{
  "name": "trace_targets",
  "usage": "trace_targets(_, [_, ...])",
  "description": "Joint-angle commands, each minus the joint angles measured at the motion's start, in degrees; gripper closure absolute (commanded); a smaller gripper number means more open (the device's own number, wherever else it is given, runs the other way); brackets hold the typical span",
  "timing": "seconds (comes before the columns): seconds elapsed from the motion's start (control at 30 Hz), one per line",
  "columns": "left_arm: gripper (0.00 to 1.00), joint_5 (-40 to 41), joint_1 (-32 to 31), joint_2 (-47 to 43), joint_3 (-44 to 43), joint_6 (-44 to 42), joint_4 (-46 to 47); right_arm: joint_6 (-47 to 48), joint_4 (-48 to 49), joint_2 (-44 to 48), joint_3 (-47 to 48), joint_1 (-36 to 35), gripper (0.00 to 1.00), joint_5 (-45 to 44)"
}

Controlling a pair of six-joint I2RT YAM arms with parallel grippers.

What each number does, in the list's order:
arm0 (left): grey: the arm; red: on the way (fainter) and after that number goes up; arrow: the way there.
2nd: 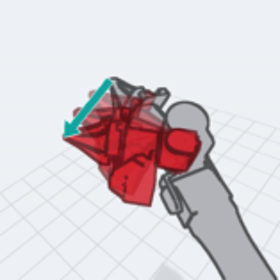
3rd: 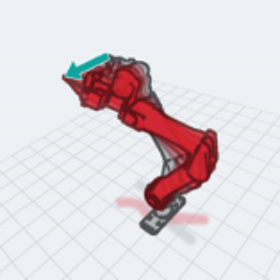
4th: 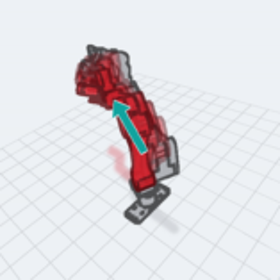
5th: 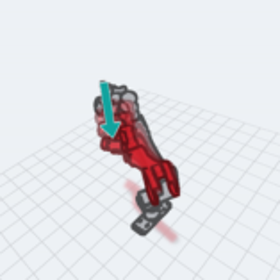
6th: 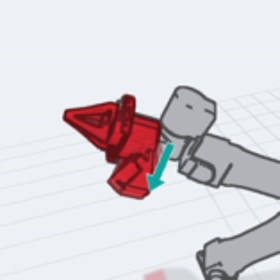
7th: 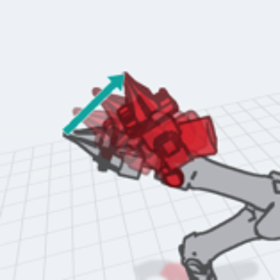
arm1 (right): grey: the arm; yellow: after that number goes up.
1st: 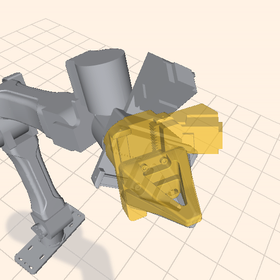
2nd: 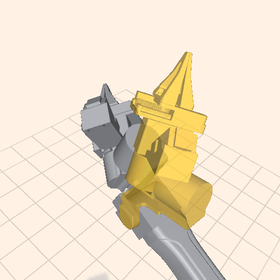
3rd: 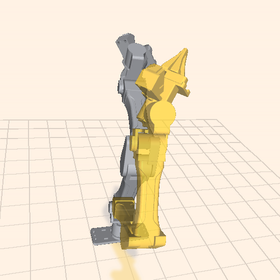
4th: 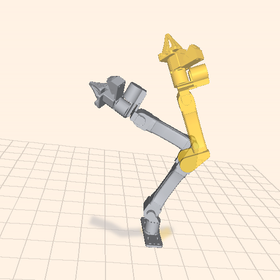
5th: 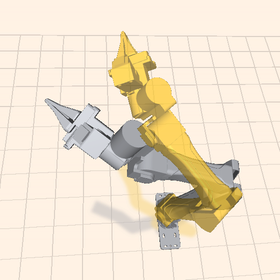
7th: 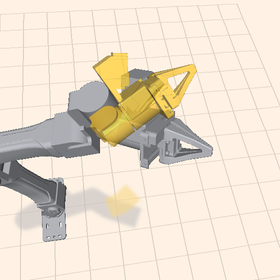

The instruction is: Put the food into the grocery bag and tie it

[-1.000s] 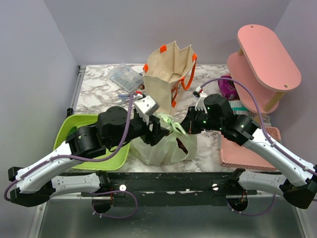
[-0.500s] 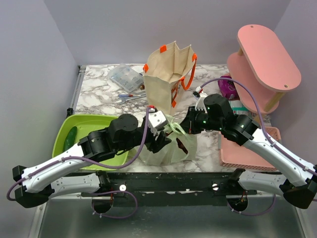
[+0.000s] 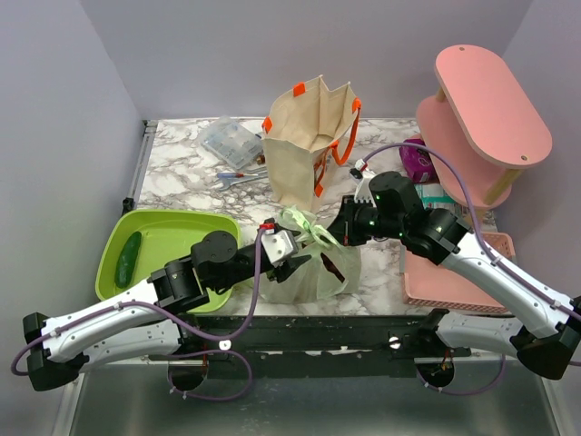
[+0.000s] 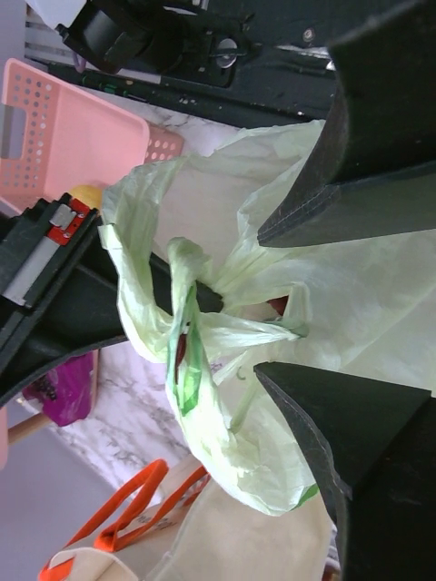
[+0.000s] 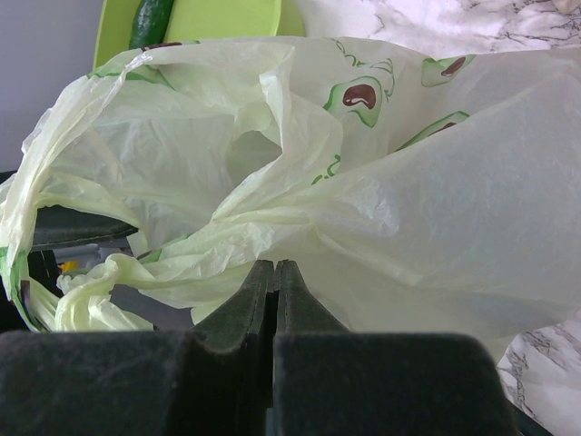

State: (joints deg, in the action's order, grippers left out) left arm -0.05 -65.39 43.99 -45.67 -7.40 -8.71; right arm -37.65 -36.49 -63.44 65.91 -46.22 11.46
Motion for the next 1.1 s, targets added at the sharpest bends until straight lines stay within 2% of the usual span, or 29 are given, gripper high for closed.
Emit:
trace_targets(0.0, [0.46, 0.06, -0.37, -0.84, 1.20, -3.09, 8.07, -0.50, 0.28, -0.76, 0.54, -0.06, 0.99, 1.48])
trace_targets(0.13, [0.49, -2.04, -0.38, -1.42, 2.07, -2.55, 11.04, -0.63, 0.28, -0.82, 0.54, -0.03, 0.99, 1.48])
trace_targets(0.3, [0.53, -2.27, -0.36, -1.04, 0.27, -1.83, 9.38, -0.45, -0.16, -0.83, 0.88, -0.02, 0.99, 1.53])
trace_targets(0.67, [0.55, 0.28, -0.41, 2.61, -0.24, -3.89, 7.15, -0.41, -0.08, -0.28, 0.62, -0.05, 0.99, 1.60])
trace_targets(1.07, [0.57, 2.98, -0.38, 3.26, 0.88, -6.46, 10.03, -0.08, -0.25, -0.37, 0.54, -0.07, 0.99, 1.66])
